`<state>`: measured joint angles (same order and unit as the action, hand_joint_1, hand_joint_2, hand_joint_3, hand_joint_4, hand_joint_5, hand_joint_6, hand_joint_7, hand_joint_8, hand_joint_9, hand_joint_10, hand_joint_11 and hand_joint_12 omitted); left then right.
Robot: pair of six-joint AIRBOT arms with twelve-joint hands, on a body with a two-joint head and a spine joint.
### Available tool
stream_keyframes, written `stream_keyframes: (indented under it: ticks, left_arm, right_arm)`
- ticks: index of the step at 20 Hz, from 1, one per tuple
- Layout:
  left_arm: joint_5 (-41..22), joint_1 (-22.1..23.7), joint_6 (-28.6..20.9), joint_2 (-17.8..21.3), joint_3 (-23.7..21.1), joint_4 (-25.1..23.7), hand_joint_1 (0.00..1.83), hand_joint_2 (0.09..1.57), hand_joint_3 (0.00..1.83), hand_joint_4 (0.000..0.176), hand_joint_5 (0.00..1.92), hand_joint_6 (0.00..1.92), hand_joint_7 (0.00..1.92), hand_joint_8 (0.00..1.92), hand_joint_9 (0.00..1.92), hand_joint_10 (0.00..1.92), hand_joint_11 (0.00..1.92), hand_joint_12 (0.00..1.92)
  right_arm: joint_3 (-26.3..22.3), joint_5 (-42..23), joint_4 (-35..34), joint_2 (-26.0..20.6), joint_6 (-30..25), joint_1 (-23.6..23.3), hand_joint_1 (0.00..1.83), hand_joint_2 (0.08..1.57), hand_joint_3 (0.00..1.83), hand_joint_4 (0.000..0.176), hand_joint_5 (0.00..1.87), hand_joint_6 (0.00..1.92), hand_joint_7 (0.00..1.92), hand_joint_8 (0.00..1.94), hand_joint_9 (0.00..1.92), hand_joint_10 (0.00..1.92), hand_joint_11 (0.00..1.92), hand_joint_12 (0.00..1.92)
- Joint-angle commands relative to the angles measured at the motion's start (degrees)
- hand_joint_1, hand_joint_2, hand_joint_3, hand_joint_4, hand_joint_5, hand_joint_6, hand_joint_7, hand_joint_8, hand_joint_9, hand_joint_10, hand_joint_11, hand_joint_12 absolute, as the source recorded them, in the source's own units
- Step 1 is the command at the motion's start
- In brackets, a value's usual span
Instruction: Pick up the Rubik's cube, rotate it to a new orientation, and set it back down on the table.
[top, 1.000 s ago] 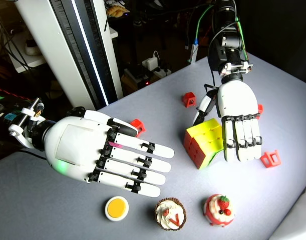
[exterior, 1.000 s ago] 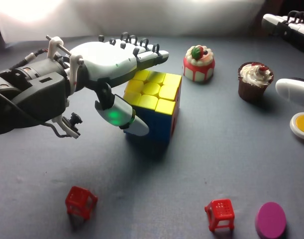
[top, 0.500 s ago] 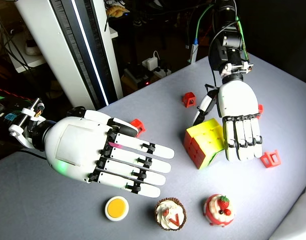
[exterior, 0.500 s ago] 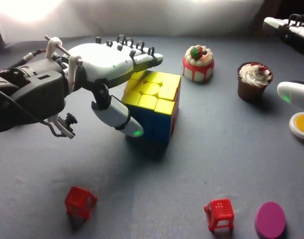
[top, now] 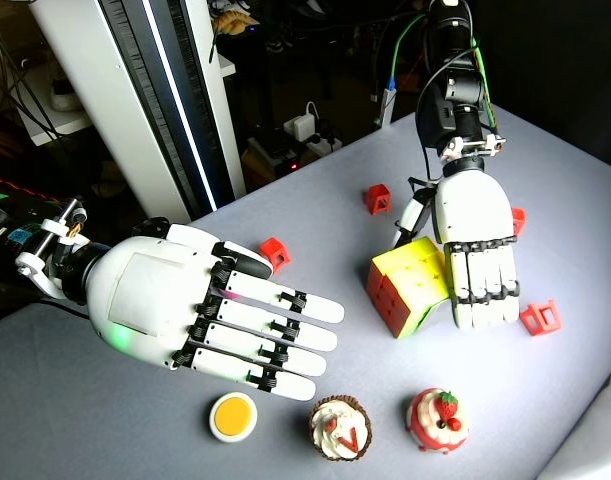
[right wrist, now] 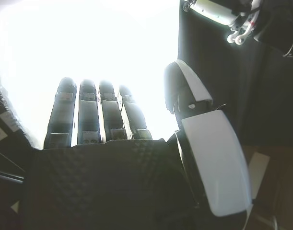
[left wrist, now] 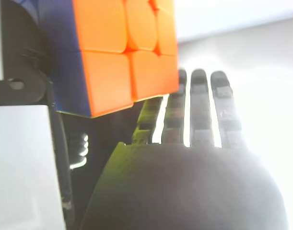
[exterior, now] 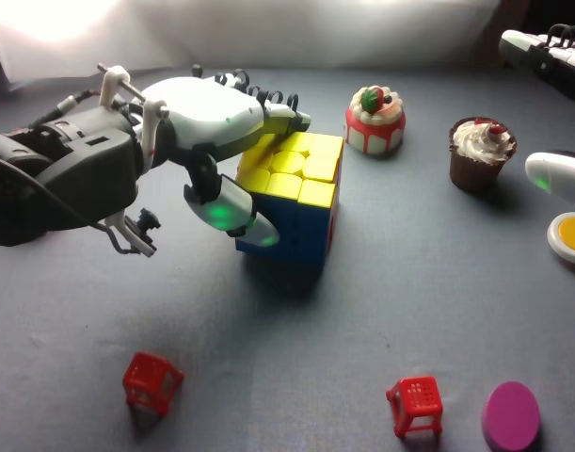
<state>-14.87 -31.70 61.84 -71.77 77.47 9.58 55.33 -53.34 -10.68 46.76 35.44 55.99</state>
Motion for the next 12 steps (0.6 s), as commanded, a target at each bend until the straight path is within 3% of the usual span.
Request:
stream_keyframes:
  ticks: [1,2,3,4,5,6,7,9,12]
  left_arm:
    - [-3.5,0.3,0.0,-0.4,0.4,0.0,0.89,1.04,0.01,0.0,0.81,0.15,0.77,1.02,0.74,1.43,0.71,1.87]
    - [-3.5,0.3,0.0,-0.5,0.5,0.0,0.9,1.08,0.01,0.0,0.88,0.24,0.78,1.2,0.77,1.54,0.78,1.89]
    - [-3.6,0.3,0.0,-0.5,0.4,0.0,0.99,1.13,0.03,0.013,0.88,1.0,0.74,1.61,0.76,1.84,0.87,1.92]
    - [-3.7,0.4,0.0,-0.4,0.3,-0.3,0.89,1.13,0.02,0.0,0.81,1.61,0.8,1.86,0.9,1.91,1.04,1.92]
    - [-3.8,0.5,0.0,-0.3,0.2,-0.5,1.0,1.11,0.01,0.0,0.88,1.86,0.97,1.91,1.07,1.92,1.21,1.92]
    - [-4.1,0.7,0.0,0.1,-0.1,-0.7,1.05,1.09,0.0,0.0,0.99,1.91,1.08,1.92,1.17,1.92,1.32,1.92]
    - [-4.6,0.8,0.0,0.4,-0.4,-0.9,1.08,1.1,0.0,0.0,0.94,1.92,1.11,1.92,1.24,1.92,1.37,1.92]
    - [-5.8,1.0,0.0,1.2,-1.1,-1.5,1.08,1.1,0.0,0.0,0.82,1.92,0.98,1.92,1.11,1.92,1.28,1.92]
    - [-7.7,1.7,0.0,2.1,-2.4,-2.9,1.21,1.11,0.01,0.0,0.72,1.92,0.94,1.92,1.08,1.92,1.23,1.92]
  right_arm:
    - [0.1,-7.3,-0.3,0.0,-0.3,-0.3,0.55,1.38,0.0,0.0,0.0,0.0,0.0,0.0,0.0,0.0,0.0,0.0]
    - [0.1,-7.3,-0.3,0.0,-0.3,-0.3,0.55,1.39,0.0,0.0,0.0,0.0,0.0,0.0,0.0,0.0,0.0,0.0]
    - [0.1,-7.3,-0.3,0.0,-0.3,-0.3,0.57,1.39,0.0,0.0,0.0,0.0,0.0,0.0,0.0,0.0,0.0,0.0]
    - [0.1,-7.3,-0.4,0.0,-0.3,-0.3,0.57,1.39,0.0,0.0,0.0,0.0,0.0,0.0,0.0,0.0,0.0,0.0]
    - [0.1,-7.3,-0.4,0.0,-0.3,-0.3,0.57,1.38,0.0,0.0,0.0,0.0,0.0,0.0,0.0,0.0,0.0,0.0]
    - [0.1,-7.3,-0.4,0.0,-0.3,-0.3,0.57,1.39,0.0,0.0,0.0,0.0,0.0,0.0,0.0,0.0,0.0,0.0]
    - [0.1,-7.3,-0.4,0.0,-0.3,-0.3,0.58,1.39,0.0,0.0,0.0,0.0,0.0,0.0,0.0,0.0,0.0,0.0]
    - [0.1,-7.4,-0.3,0.0,-0.3,-0.3,0.58,1.38,0.0,0.0,0.0,0.0,0.0,0.0,0.0,0.0,0.0,0.0]
    - [0.1,-7.8,0.5,0.0,-0.3,-0.3,0.6,1.39,0.0,0.0,0.0,0.0,0.0,0.0,0.0,0.0,0.01,0.01]
